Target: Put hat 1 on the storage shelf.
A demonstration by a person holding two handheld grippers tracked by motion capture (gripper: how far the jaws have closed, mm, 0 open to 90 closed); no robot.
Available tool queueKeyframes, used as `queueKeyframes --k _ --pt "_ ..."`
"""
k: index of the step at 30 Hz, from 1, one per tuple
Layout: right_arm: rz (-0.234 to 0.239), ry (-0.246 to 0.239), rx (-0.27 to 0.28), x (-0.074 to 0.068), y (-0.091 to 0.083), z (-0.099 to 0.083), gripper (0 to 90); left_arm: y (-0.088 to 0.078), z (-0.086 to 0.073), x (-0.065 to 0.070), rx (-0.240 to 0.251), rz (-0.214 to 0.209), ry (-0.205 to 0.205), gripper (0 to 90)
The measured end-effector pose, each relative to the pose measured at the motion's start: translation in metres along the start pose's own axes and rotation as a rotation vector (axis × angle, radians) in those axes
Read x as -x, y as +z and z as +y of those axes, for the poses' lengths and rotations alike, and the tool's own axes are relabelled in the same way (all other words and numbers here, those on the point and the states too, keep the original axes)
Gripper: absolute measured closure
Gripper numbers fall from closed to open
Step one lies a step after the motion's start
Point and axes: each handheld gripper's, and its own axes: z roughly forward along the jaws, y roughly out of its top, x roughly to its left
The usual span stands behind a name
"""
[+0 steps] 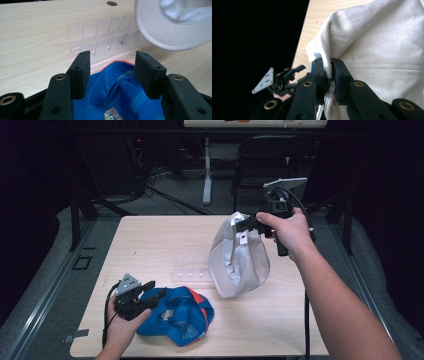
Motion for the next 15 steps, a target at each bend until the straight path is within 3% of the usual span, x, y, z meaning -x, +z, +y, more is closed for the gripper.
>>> queueKeyframes --k 9,15 --pt "0.023 -0.003 0.002 -0.016 0.025 0.012 82.0 0.007 0.019 0.013 -0.008 -0.008 0.03 47.2" --pt "0.038 -0.005 0.005 -0.028 0.04 0.019 82.0 0.009 0.021 0.013 -0.016 -0.006 0.04 47.6"
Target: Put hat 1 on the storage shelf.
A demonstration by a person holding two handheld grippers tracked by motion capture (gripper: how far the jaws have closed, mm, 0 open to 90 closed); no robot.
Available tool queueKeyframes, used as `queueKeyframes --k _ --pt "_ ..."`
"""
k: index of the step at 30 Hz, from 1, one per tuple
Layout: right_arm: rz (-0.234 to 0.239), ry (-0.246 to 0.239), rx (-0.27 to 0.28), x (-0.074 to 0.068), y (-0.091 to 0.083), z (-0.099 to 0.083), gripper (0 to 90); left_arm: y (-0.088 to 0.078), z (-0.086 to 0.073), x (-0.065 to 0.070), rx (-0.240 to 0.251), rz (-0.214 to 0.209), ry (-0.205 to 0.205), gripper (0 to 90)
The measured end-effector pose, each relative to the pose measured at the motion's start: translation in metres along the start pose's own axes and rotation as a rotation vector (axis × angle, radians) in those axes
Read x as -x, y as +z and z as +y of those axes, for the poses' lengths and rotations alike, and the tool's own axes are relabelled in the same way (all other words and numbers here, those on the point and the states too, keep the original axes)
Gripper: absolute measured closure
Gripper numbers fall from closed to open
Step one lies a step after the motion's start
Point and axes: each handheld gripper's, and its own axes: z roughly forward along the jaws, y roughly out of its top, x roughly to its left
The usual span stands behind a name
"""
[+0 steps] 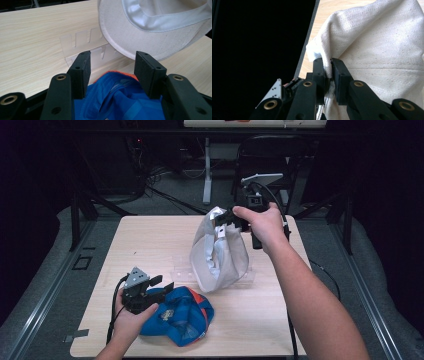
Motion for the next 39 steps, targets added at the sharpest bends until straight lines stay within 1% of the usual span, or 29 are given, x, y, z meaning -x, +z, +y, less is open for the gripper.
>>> queueKeyframes --k 5,6,8,11,12,13,14,15,16,17,19,21,22,23,24,25,26,27,29,30,33,39 --pt "0.006 0.002 0.019 -0.007 0.006 0.005 82.0 0.002 0.0 0.0 -0.003 0.005 0.01 47.7" --pt "0.007 0.006 0.033 -0.01 0.008 0.008 82.0 0.003 0.0 0.001 0.0 0.003 0.011 47.7" --pt "0.007 0.012 0.038 -0.011 0.009 0.008 82.0 0.003 0.0 0.001 0.0 0.002 0.017 47.7" --pt "-0.008 0.014 0.062 -0.016 0.015 0.013 82.0 0.007 0.002 0.003 0.008 -0.003 0.02 46.9" --pt "-0.011 0.013 0.06 -0.017 0.015 0.014 82.0 0.009 0.002 0.004 0.008 -0.003 0.021 46.7" --pt "-0.013 0.025 0.064 -0.018 0.016 0.015 82.0 0.011 0.002 0.006 0.014 -0.001 0.02 46.1" --pt "-0.015 0.017 0.067 -0.018 0.017 0.016 82.0 0.011 0.002 0.006 0.014 -0.001 0.02 45.3" --pt "-0.015 0.017 0.067 -0.018 0.017 0.016 82.0 0.012 0.004 0.007 0.012 -0.003 0.026 45.3" --pt "-0.02 0.022 0.08 -0.02 0.02 0.017 82.0 0.014 0.005 0.009 0.007 -0.008 0.033 44.2" --pt "-0.02 0.022 0.08 -0.02 0.02 0.017 82.0 0.016 0.006 0.011 0.012 -0.007 0.035 44.2" --pt "-0.023 0.03 0.083 -0.021 0.023 0.019 82.0 0.021 0.01 0.017 0.01 -0.011 0.058 43.9" --pt "-0.025 0.027 0.089 -0.022 0.025 0.019 82.0 0.027 0.012 0.021 0.003 -0.013 0.08 43.9" --pt "-0.025 0.027 0.094 -0.023 0.028 0.02 82.0 0.032 0.013 0.025 -0.016 -0.013 0.095 43.9" --pt "-0.025 0.027 0.094 -0.023 0.028 0.02 82.0 0.032 0.013 0.025 -0.016 -0.013 0.095 44.0" --pt "-0.025 0.029 0.095 -0.024 0.029 0.02 82.0 0.038 0.013 0.029 -0.023 -0.008 0.112 44.1" --pt "-0.025 0.029 0.095 -0.024 0.029 0.02 82.0 0.038 0.013 0.029 -0.023 -0.008 0.112 44.1" --pt "-0.021 0.027 0.099 -0.024 0.031 0.021 82.0 0.044 0.012 0.033 -0.028 -0.003 0.126 44.3" --pt "-0.021 0.027 0.099 -0.024 0.031 0.021 82.0 0.044 0.012 0.033 -0.028 -0.003 0.126 44.4" --pt "-0.018 0.029 0.1 -0.024 0.032 0.021 82.0 0.049 0.012 0.037 -0.036 0.007 0.14 44.6" --pt "-0.015 0.031 0.101 -0.024 0.033 0.021 81.9 0.051 0.012 0.038 -0.03 0.008 0.143 44.7" --pt "-0.013 0.036 0.097 -0.024 0.033 0.021 81.9 0.057 0.012 0.042 -0.039 0.006 0.153 44.7" --pt "-0.013 0.031 0.1 -0.025 0.034 0.021 82.0 0.07 0.012 0.049 -0.04 0.034 0.167 44.4"
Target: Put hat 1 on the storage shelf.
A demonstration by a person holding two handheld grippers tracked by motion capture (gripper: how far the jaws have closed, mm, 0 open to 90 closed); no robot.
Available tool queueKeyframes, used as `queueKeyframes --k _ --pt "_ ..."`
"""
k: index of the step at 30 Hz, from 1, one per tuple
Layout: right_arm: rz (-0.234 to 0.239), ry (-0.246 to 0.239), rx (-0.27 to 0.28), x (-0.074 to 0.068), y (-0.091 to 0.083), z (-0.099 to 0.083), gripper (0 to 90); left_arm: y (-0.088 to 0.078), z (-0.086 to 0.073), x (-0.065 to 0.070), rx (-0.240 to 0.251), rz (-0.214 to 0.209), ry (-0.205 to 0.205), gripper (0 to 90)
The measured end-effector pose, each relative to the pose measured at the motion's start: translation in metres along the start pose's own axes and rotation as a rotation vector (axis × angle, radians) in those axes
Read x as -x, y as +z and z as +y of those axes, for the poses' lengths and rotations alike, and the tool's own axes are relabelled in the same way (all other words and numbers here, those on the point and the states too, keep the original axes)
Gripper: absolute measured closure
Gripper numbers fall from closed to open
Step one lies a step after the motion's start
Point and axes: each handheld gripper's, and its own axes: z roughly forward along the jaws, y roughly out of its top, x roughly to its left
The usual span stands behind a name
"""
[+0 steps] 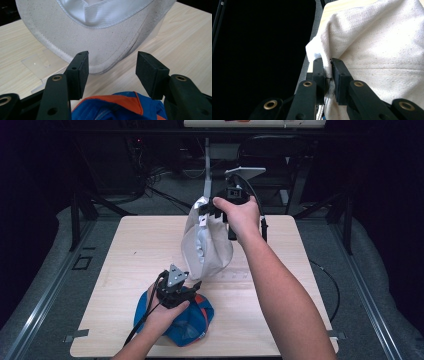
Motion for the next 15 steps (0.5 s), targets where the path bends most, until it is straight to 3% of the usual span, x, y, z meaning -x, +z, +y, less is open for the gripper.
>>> queueKeyframes --k 6,15 --pt "0.001 -0.007 0.0 -0.0017 0.0011 -0.0012 81.9 0.0069 0.0 0.0 -0.002 0.014 -0.002 51.3" --pt "-0.005 -0.01 -0.002 0.0002 0.0005 -0.0021 81.9 0.0063 -0.0002 -0.0019 0.005 -0.004 0.011 68.1"
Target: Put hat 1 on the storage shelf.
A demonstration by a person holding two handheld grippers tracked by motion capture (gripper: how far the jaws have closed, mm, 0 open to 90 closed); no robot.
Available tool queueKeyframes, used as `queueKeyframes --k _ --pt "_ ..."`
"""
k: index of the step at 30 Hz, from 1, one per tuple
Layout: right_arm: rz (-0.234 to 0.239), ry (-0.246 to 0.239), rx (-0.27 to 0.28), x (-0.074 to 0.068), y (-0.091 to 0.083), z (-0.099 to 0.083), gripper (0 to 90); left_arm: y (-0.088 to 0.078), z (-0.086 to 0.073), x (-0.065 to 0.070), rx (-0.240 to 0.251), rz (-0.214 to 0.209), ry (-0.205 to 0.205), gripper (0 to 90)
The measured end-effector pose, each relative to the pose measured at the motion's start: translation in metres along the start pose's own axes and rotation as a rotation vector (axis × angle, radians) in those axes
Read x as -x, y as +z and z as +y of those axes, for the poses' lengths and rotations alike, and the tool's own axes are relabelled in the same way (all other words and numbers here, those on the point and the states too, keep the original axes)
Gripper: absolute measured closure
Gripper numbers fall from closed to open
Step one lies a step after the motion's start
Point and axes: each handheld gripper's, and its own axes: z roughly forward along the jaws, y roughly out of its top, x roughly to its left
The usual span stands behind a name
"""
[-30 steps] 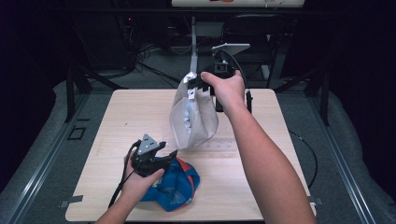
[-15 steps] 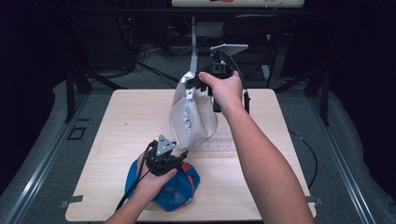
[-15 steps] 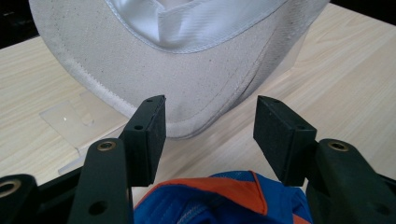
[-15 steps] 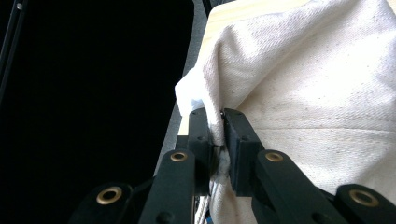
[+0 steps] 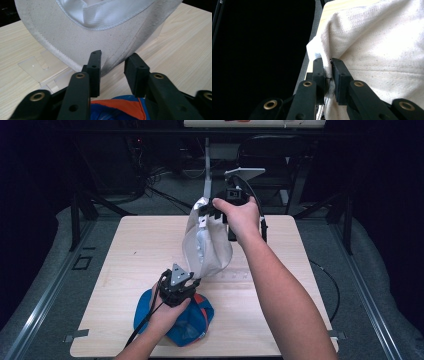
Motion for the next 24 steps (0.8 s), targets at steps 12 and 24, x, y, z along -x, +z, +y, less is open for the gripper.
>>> queueKeyframes --k 12,24 --pt "-0.003 0.005 0.006 0.001 -0.002 0.0 81.9 -0.01 0.0 -0.015 0.008 -0.014 -0.01 72.5" --pt "-0.007 0.003 0.008 0.003 0.001 0.001 81.8 -0.014 0.0 -0.032 0.002 -0.043 -0.048 77.1"
